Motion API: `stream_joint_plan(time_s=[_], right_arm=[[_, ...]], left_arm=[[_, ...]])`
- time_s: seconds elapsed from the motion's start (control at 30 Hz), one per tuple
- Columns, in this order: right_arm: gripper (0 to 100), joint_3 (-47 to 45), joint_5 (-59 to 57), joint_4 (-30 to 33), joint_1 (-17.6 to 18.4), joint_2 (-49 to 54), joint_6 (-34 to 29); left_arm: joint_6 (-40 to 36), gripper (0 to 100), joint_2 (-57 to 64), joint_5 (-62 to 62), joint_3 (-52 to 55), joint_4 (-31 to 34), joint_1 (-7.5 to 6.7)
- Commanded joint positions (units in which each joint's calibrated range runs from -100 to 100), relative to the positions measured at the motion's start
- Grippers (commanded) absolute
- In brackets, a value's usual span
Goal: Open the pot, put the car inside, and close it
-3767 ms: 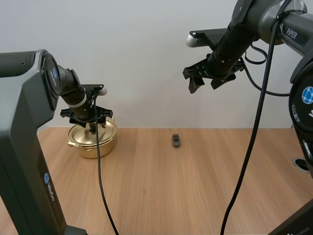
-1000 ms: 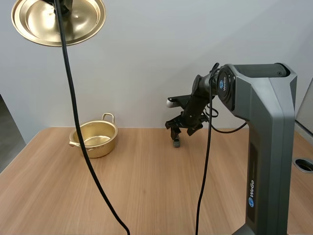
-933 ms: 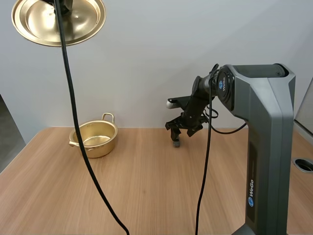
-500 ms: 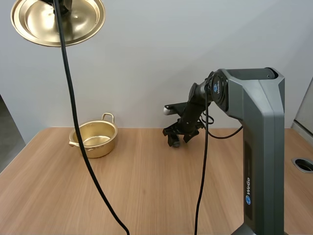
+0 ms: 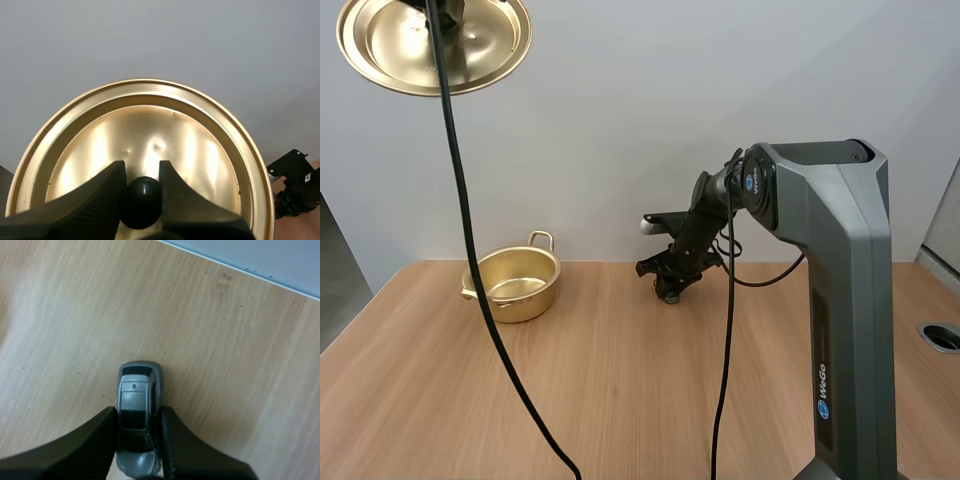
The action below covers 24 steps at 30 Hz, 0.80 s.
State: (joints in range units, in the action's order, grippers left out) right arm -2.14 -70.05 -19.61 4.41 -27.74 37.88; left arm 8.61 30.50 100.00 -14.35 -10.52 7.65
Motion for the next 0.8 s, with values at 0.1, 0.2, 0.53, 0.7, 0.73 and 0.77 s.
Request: stream_joint_plan(time_s=[0.1, 0.2, 0.53, 0.7, 0.73, 0.77], right_arm=[[0, 0.99, -0.14, -2.87, -0.02, 2.12, 4.34], [0, 2.02, -0.51, -7.04, -0.02, 4.94, 7.37], [0, 2.68, -2.78, -12.78, 2.49, 12.44, 15.02], [0, 2.82, -1.74, -12.78, 5.53, 12.94, 15.13], [0, 2.82, -1.28, -12.78, 6.05, 12.94, 15.58], [0, 2.82, -0.9, -12.78, 6.65, 13.08, 15.99]], left_arm=[[0.0, 0, 0.24, 0.0, 0.07, 0.11, 0.04], [0.0, 0, 1.02, 0.0, 0.07, 0.11, 0.04], [-0.21, 0, 8.63, 0.0, 0.07, 1.85, 0.04], [-0.31, 0, 11.93, 0.0, 0.07, 4.01, 0.04], [-0.31, 0, 12.35, 0.0, 0.07, 4.46, 0.04], [-0.31, 0, 12.72, 0.0, 0.07, 4.99, 0.04]])
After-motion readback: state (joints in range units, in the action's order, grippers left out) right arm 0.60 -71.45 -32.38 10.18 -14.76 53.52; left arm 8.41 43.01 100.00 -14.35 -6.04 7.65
